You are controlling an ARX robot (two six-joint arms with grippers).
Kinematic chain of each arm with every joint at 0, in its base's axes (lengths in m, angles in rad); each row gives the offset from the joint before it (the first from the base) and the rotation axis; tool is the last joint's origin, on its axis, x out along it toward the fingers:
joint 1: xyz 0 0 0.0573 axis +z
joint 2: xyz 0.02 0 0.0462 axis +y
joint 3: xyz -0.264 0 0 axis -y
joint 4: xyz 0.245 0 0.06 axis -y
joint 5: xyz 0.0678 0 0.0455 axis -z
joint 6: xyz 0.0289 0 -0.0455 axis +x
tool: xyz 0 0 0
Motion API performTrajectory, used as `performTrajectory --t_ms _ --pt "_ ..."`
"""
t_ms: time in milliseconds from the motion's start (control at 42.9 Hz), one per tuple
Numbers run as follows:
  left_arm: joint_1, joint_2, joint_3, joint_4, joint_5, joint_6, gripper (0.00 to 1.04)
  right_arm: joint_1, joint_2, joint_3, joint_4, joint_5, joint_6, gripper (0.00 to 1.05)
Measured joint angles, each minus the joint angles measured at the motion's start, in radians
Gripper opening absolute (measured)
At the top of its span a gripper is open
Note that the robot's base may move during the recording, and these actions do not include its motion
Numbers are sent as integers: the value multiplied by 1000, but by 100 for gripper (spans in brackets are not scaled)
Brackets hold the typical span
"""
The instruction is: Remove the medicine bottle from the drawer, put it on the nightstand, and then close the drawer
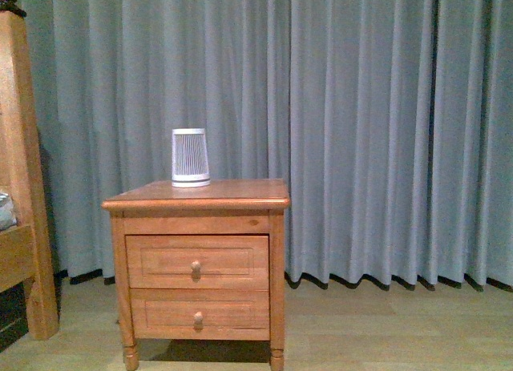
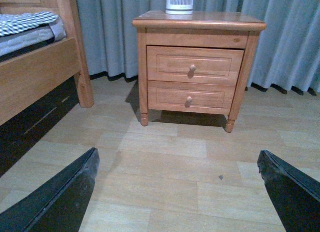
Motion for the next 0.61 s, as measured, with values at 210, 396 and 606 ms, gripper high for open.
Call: performTrajectory --t_ms 210,396,606 --pt "0 0 0 0 0 0 98 0 0 0 0 0 0 98" --pt "0 0 0 0 0 0 98 0 0 0 0 0 0 98" --pt "0 0 0 0 0 0 98 0 0 0 0 0 0 98"
